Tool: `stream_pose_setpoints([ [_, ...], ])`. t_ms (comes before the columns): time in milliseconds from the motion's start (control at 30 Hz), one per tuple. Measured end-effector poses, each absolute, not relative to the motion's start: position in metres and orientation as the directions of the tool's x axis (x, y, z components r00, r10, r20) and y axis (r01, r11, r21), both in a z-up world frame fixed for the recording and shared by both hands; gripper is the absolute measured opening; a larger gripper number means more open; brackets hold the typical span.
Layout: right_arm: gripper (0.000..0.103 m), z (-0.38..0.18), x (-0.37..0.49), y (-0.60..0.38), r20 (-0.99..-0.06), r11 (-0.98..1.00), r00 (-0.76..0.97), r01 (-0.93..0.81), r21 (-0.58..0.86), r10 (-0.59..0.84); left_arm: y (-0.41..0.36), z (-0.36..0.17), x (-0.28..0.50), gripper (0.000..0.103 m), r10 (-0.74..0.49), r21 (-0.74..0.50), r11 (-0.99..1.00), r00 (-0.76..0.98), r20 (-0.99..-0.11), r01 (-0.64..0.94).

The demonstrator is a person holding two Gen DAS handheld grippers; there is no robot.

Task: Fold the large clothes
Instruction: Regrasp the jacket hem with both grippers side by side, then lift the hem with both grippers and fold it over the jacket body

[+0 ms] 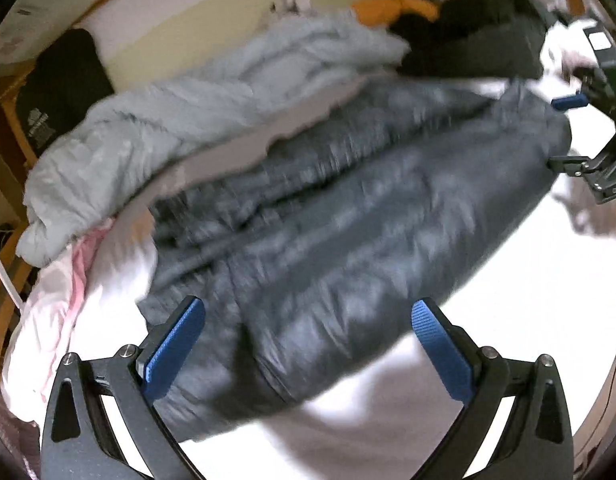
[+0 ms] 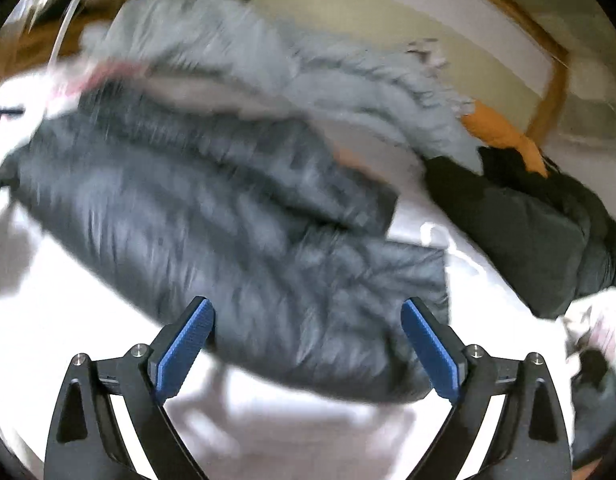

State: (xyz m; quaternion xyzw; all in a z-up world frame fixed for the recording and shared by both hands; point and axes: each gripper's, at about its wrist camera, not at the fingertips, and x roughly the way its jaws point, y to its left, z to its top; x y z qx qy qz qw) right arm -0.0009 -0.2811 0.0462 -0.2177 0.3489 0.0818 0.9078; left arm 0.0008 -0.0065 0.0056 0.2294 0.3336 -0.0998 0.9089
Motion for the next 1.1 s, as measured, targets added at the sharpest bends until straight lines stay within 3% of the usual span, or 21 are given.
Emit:
stream_pose_setpoints([
  [167,0.096,0.014,-0.002,-0.266,-0.710,0.831,0.700,-0.348,-0.433,-0.077,-0.005,-0.030,0.006,0.103,0.052,0.398,0.852,0.701,-0.712,0.341],
  [367,0.096,0.003,0.005,-0.263,-0.683,0.817,0.715,-0.301,-0.492,-0.148,0.000,-0.041,0.012,0.102,0.135,0.455,0.851,0.728,-0.672,0.262],
  [433,0.096,0.003,0.009,-0.266,-0.678,0.827,0.717,-0.277,-0.490,-0.162,0.005,-0.039,0.014,0.091,0.160,0.467,0.854,0.737,-0.656,0.230],
  [500,0.074,0.004,0.013,-0.269,-0.681,0.838,0.712,-0.259,-0.481,-0.171,0.012,-0.036,0.016,0.085,0.160,0.452,0.866,0.737,-0.657,0.214],
  [567,0.062,0.008,0.015,-0.275,-0.699,0.859,0.698,-0.253,-0.446,-0.157,0.017,-0.031,0.017,0.071,0.148,0.430,0.879,0.739,-0.658,0.206],
  [633,0.051,0.011,0.014,-0.278,-0.710,0.875,0.692,-0.252,-0.412,-0.135,0.019,-0.027,0.016,0.047,0.134,0.415,0.886,0.744,-0.654,0.206],
  [700,0.037,0.014,0.013,-0.279,-0.712,0.884,0.692,-0.255,-0.392,-0.116,0.017,-0.024,0.013,0.034,0.127,0.418,0.884,0.755,-0.644,0.208],
  [800,0.027,0.018,0.010,-0.279,-0.718,0.894,0.690,-0.265,-0.360,-0.085,0.013,-0.019,0.008,0.026,0.134,0.431,0.880,0.767,-0.627,0.199],
  [1100,0.023,0.046,-0.019,-0.280,-0.721,0.916,0.693,-0.292,-0.275,0.004,0.033,0.015,-0.021,0.021,0.078,0.295,0.943,0.764,-0.641,0.152],
])
